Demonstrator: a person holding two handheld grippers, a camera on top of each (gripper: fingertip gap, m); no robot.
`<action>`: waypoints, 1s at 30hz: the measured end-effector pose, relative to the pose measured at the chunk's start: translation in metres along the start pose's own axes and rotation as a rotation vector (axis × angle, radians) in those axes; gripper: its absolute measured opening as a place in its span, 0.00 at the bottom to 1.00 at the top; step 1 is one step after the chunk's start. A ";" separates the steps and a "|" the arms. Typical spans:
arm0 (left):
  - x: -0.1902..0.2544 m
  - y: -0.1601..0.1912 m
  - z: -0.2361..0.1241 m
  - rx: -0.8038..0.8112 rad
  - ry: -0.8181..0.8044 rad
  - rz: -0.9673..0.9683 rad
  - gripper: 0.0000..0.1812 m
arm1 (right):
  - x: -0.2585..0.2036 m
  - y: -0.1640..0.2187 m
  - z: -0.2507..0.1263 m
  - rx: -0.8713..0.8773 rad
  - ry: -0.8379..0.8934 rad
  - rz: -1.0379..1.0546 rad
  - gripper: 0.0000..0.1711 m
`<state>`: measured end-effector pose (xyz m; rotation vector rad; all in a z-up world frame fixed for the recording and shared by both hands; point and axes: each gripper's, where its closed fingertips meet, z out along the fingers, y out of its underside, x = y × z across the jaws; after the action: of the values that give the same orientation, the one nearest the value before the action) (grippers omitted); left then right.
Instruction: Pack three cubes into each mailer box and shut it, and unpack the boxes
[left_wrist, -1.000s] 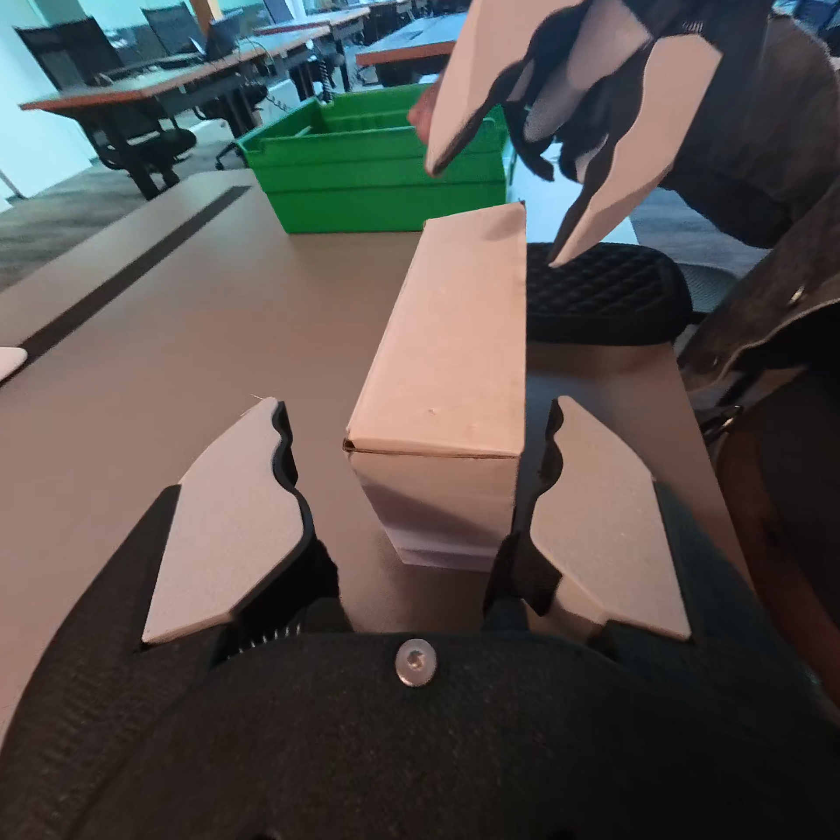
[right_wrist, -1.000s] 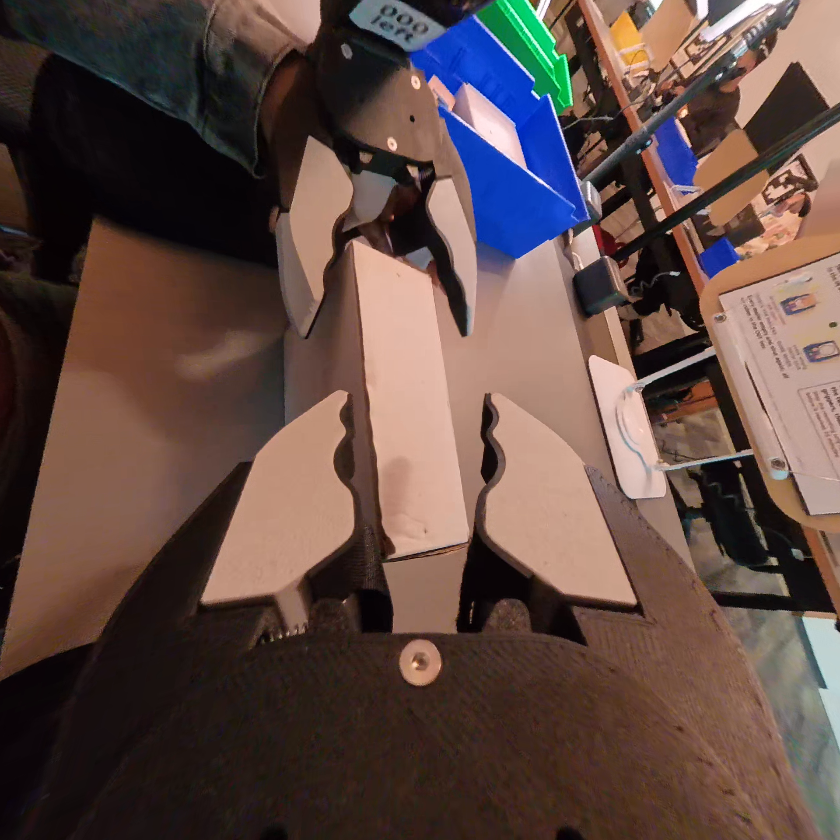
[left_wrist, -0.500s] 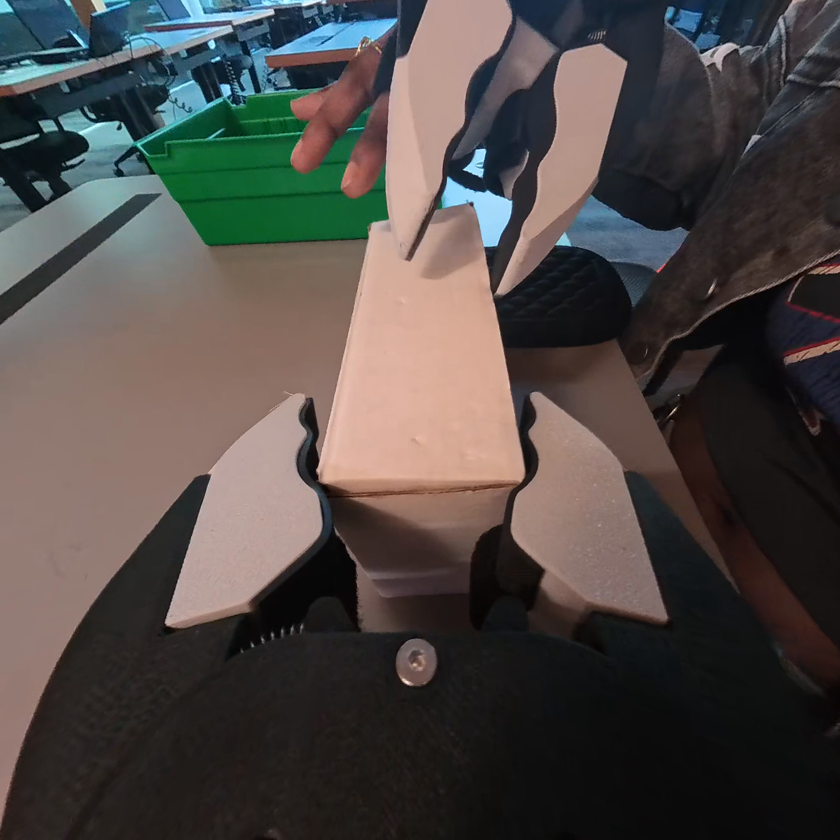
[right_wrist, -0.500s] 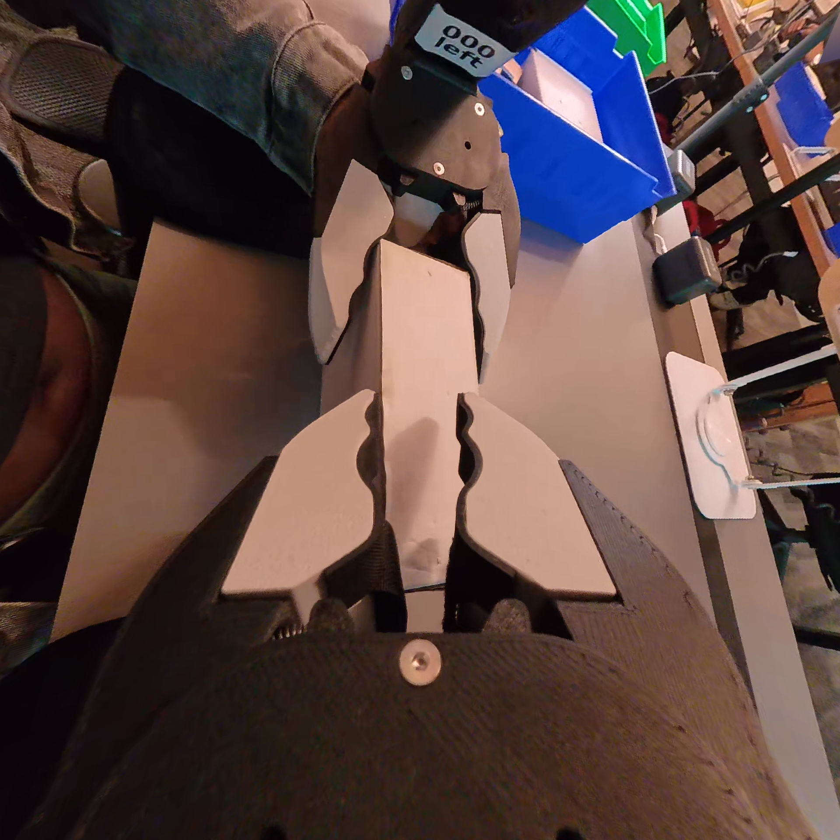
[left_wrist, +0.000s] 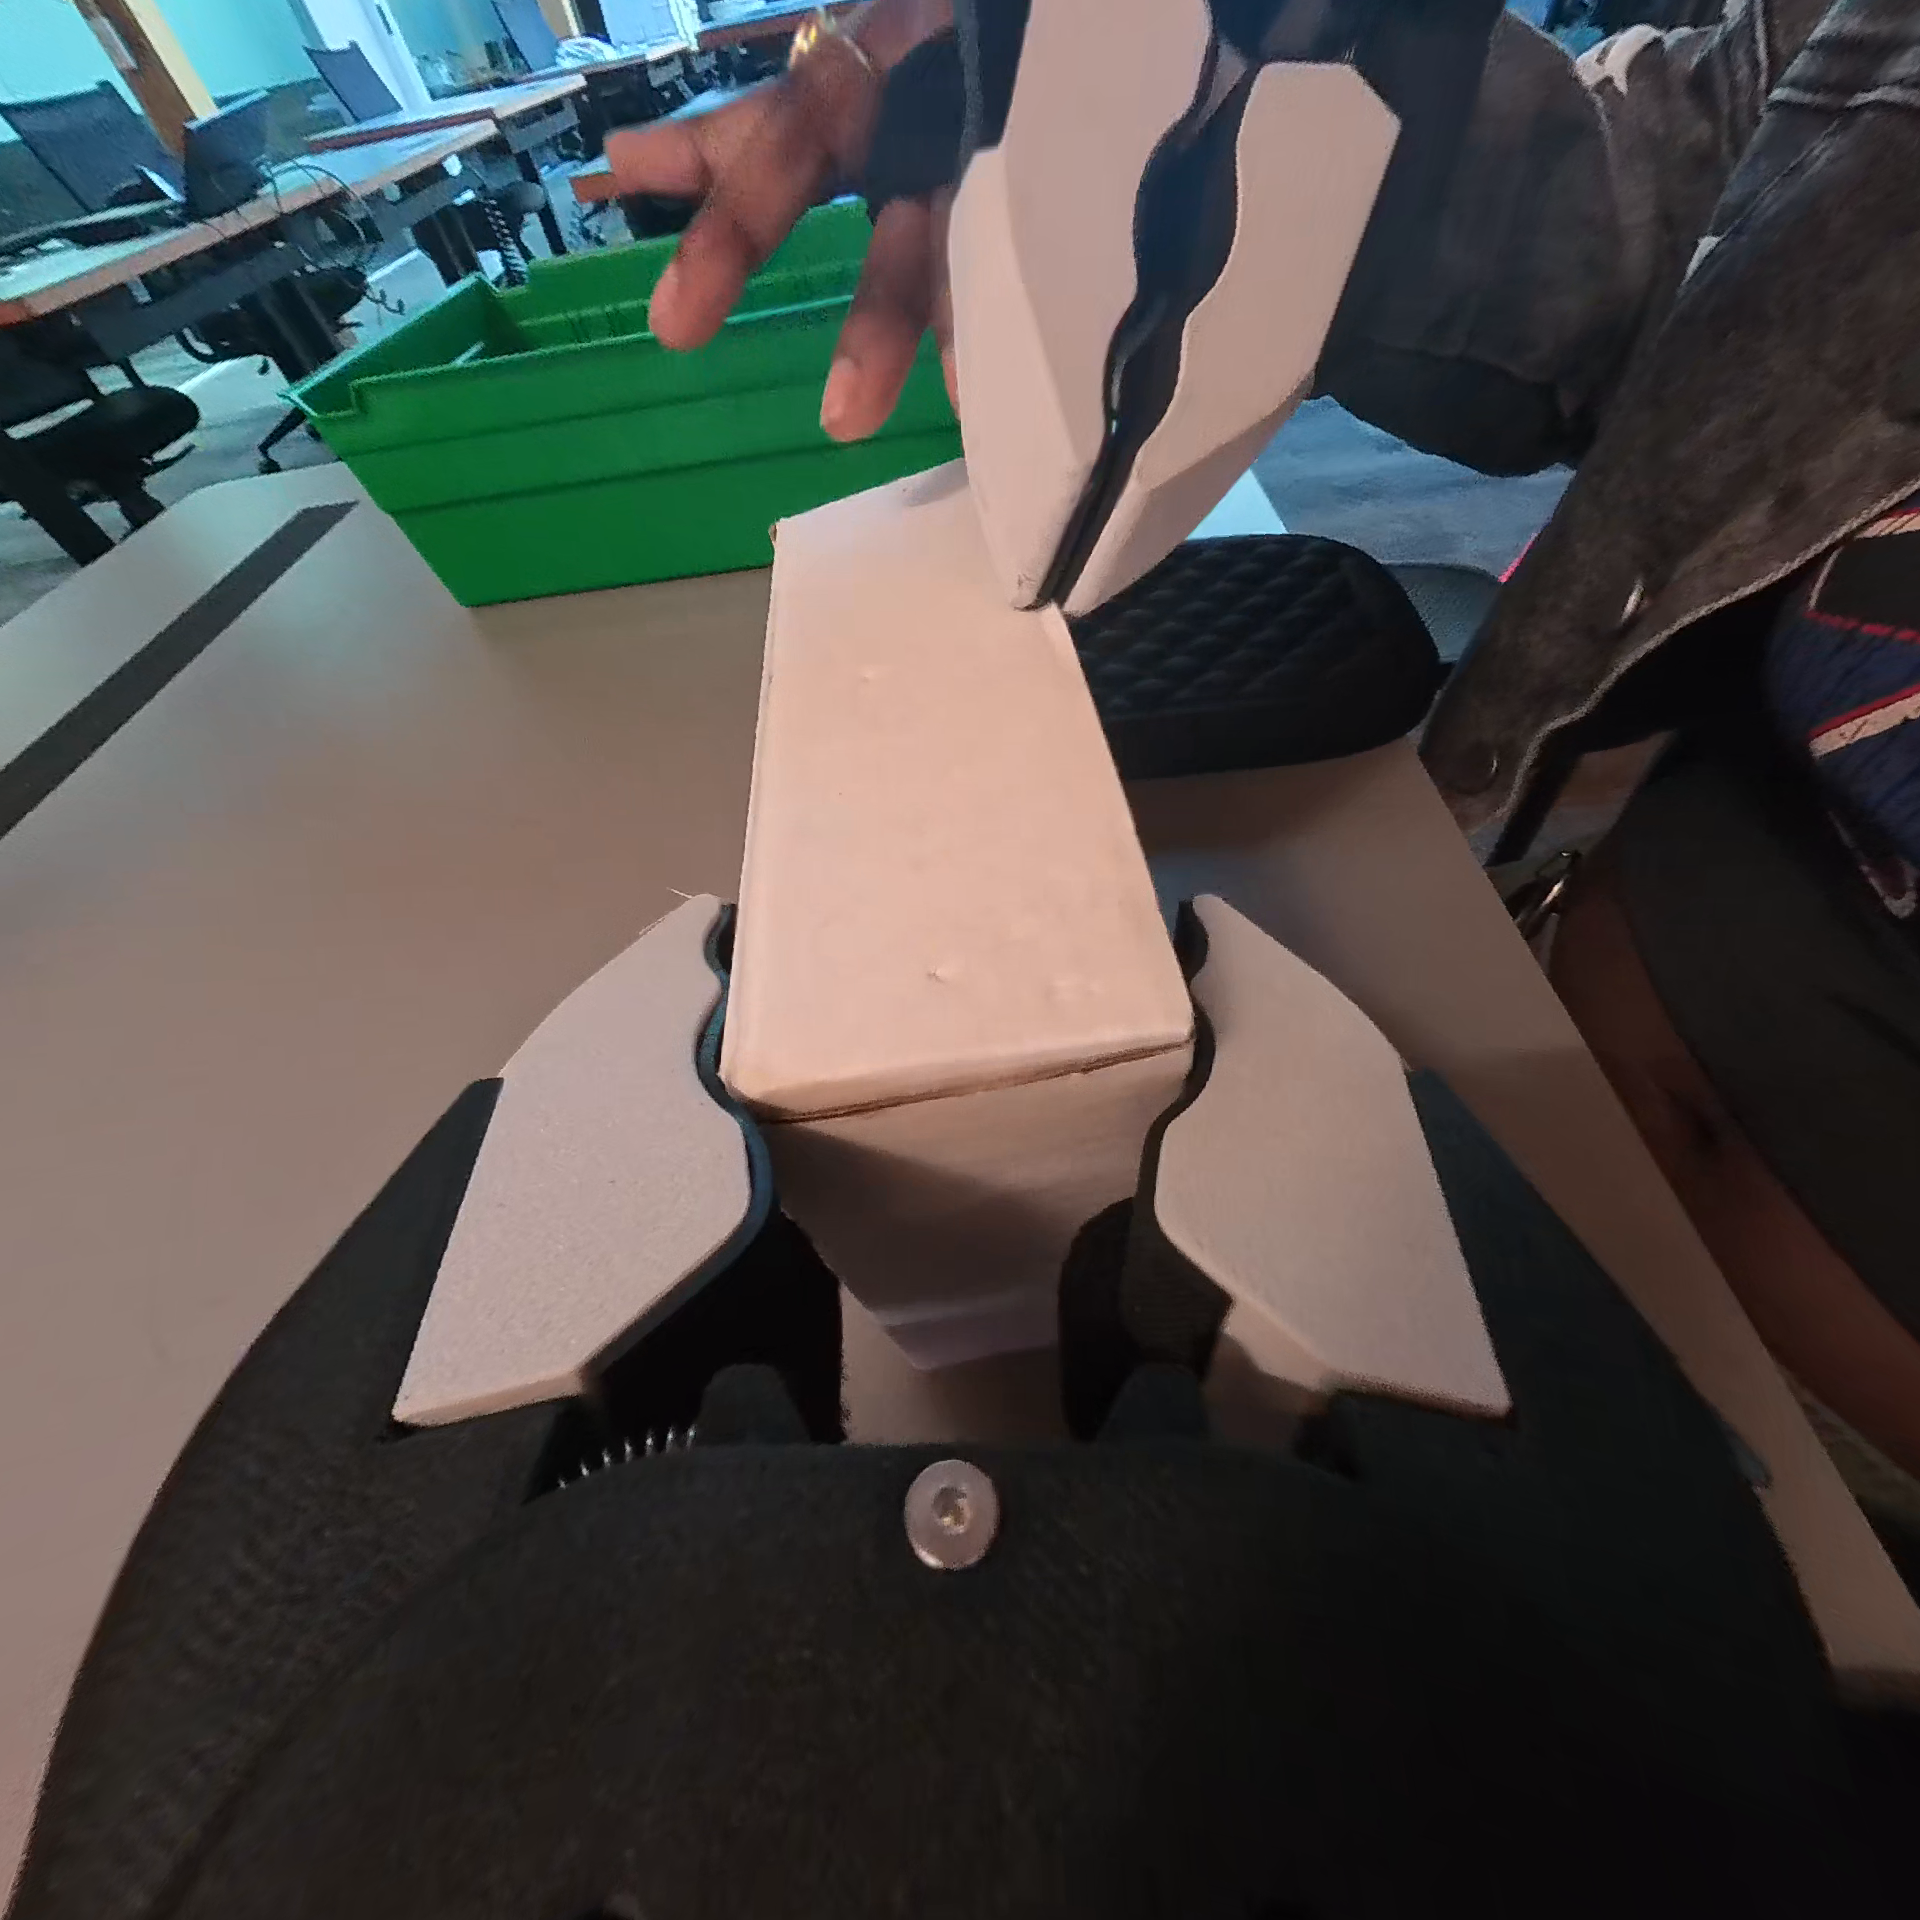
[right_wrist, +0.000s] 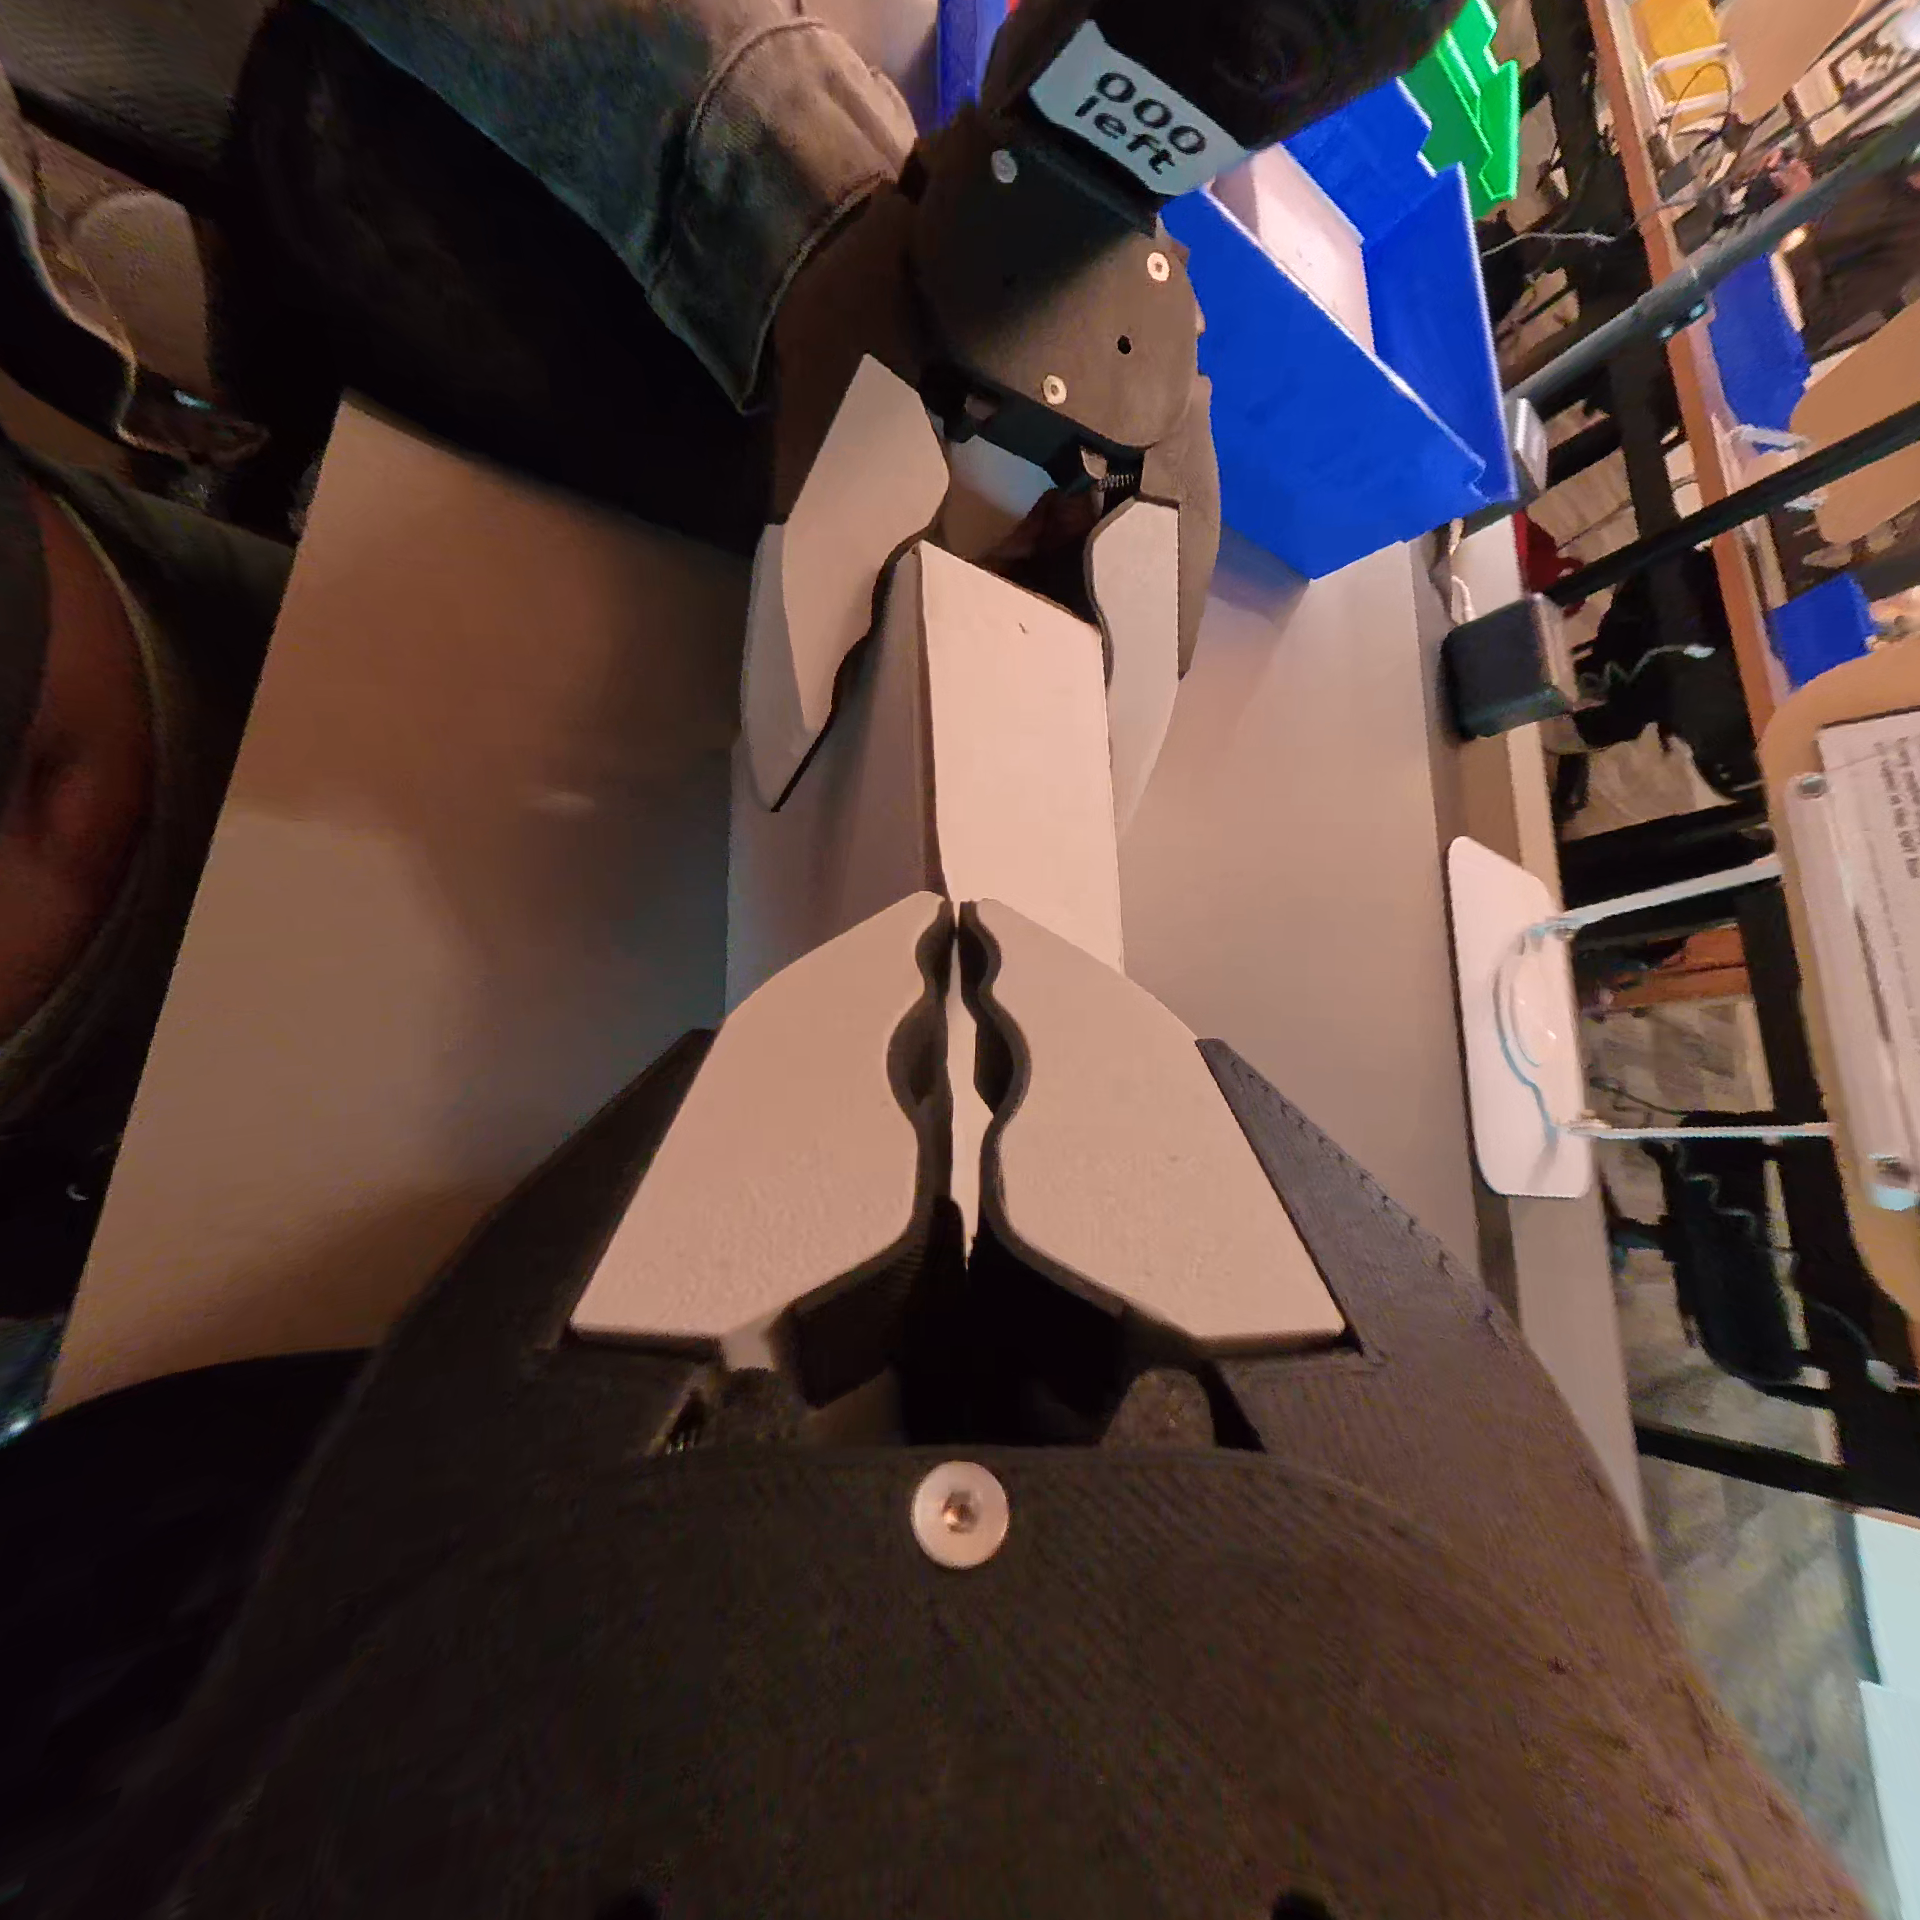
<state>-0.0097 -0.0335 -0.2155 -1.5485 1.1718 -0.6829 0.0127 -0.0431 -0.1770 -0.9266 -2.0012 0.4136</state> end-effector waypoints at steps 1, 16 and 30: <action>0.001 0.000 0.000 -0.003 0.008 -0.001 0.44 | 0.000 -0.001 0.000 -0.001 0.012 -0.023 0.00; 0.003 0.001 -0.002 -0.014 0.030 0.004 0.43 | 0.013 -0.008 0.006 -0.131 0.318 -0.346 0.10; 0.006 0.001 -0.001 -0.049 0.031 0.035 0.43 | 0.041 -0.019 -0.004 -0.092 0.001 -0.016 0.01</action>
<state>-0.0084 -0.0391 -0.2173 -1.5598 1.2441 -0.6613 -0.0070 -0.0261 -0.1399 -0.9664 -2.0398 0.3144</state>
